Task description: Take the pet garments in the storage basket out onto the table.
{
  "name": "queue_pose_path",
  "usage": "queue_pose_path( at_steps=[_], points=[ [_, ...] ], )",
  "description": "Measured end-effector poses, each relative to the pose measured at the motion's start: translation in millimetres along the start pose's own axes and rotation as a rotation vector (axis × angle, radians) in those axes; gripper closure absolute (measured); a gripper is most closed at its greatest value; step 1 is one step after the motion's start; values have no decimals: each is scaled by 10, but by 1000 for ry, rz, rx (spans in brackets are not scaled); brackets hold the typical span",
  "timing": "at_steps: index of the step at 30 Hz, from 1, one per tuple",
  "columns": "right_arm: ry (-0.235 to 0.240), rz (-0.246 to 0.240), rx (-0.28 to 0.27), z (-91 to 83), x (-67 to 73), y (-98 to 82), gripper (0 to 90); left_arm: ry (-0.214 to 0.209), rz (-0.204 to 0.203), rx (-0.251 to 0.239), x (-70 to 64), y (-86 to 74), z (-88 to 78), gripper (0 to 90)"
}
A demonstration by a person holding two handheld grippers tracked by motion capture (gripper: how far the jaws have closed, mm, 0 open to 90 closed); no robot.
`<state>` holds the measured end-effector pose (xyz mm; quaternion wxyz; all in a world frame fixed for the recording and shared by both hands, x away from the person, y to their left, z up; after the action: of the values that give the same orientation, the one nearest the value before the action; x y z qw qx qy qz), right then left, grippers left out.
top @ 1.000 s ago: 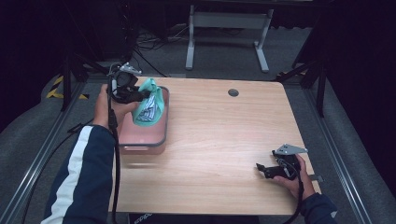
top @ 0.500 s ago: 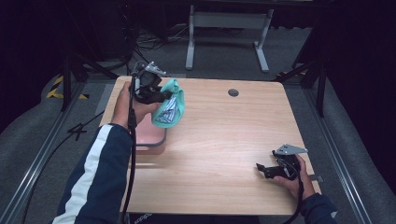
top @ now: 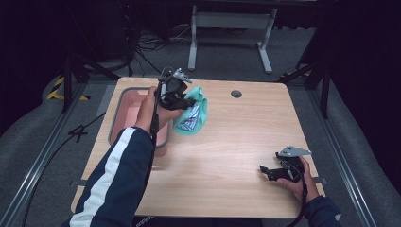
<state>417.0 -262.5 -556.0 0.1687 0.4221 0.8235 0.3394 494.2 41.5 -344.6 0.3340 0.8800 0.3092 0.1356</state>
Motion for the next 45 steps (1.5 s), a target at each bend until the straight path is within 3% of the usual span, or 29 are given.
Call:
queue_pose_path(
  at_steps=[3, 12, 18, 26, 34, 45],
  points=[
    [-1, -2, 1, 1, -1, 0, 91, -37, -9, 3, -92, -11, 123, 762],
    [-1, 0, 0, 1, -1, 1, 91, -72, 28, 51, -384, -57, 440, 760],
    [-1, 0, 0, 2, -1, 2, 90, -115, 18, 97, -527, -212, 758, 757],
    [-3, 3, 0, 3, -1, 3, 90, -105, 21, 165, -623, -403, 1076, 756],
    [-5, 4, 1, 4, 0, 3, 90, -99, 18, 194, -678, -522, 1242, 754],
    [-5, 4, 1, 4, 0, 4, 90, -58, -4, 234, -718, -666, 1506, 743]
  ],
)
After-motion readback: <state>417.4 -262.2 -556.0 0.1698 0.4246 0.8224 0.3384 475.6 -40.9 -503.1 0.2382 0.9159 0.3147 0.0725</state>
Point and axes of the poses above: each handheld gripper's, and its own axes: z roughly forward along the jaws, y roughly out of its top, x roughly to its left, the point moved 10 cm from there along z, roughly forward along the jaws, and after that the axes turned 2 degrees about x, right-handed, at the moved point
